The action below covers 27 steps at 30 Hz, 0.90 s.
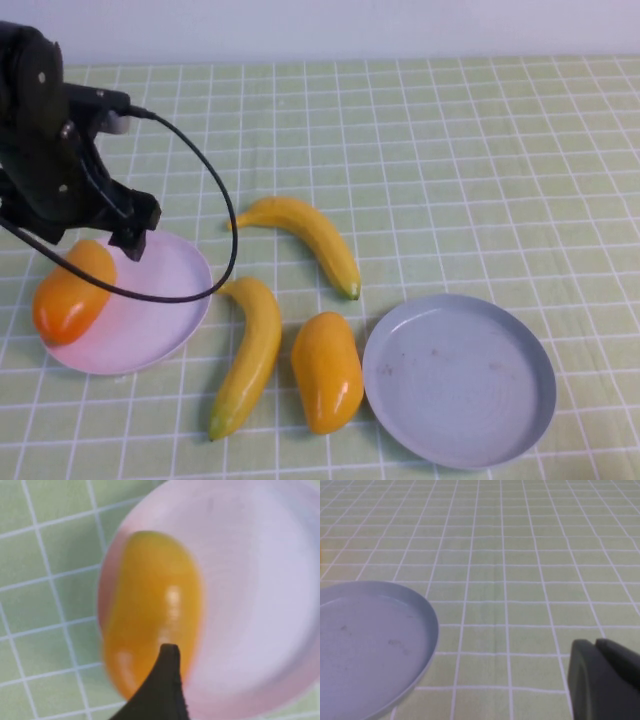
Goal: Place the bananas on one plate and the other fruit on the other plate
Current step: Put one type of fruit in the left plate
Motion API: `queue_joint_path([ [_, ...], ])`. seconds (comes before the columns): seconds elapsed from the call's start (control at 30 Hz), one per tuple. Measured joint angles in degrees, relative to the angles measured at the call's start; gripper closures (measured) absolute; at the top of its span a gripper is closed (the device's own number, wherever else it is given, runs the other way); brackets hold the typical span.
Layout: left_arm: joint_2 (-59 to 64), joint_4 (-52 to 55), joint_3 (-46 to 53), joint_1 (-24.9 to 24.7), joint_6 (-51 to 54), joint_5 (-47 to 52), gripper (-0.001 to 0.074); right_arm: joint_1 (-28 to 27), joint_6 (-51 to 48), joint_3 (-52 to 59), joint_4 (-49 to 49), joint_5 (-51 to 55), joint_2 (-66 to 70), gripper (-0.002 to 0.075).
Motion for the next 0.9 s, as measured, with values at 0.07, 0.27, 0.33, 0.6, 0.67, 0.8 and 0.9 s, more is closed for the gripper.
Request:
queue_joint_path([
  [0.07,-1.8,-0.7,-0.6,-2.1,0.0,1.5,0.0067,0.0,0.0,0.0,0.0,0.0,0.0,0.0743],
  [0.27,-2.9,-3.6,-0.6,-15.0,-1.2,4.1,0.0067,0.0,0.0,0.0,0.0,0.0,0.0,0.0743],
  [0.33,-2.9,-4.1,-0.6,-19.3,-1.8,3.0,0.0067,0.0,0.0,0.0,0.0,0.0,0.0,0.0743],
  [0.6,0.1,-4.6,-0.6,-29.5,-12.0,-0.7,0.0067,0.0,0.0,0.0,0.0,0.0,0.0,0.0743],
  [0.67,1.7,-4.9,-0.6,-30.1,-14.4,-0.7,0.0067,0.0,0.0,0.0,0.0,0.0,0.0,0.0743],
  [0.8,4.8,-7.7,-0.6,-30.3,-18.1,-0.8,0.0067,0.0,0.0,0.0,0.0,0.0,0.0,0.0743],
  [0.9,7.0,-9.4,-0.6,-30.4,-18.8,-1.1,0.0067,0.0,0.0,0.0,0.0,0.0,0.0,0.0743],
])
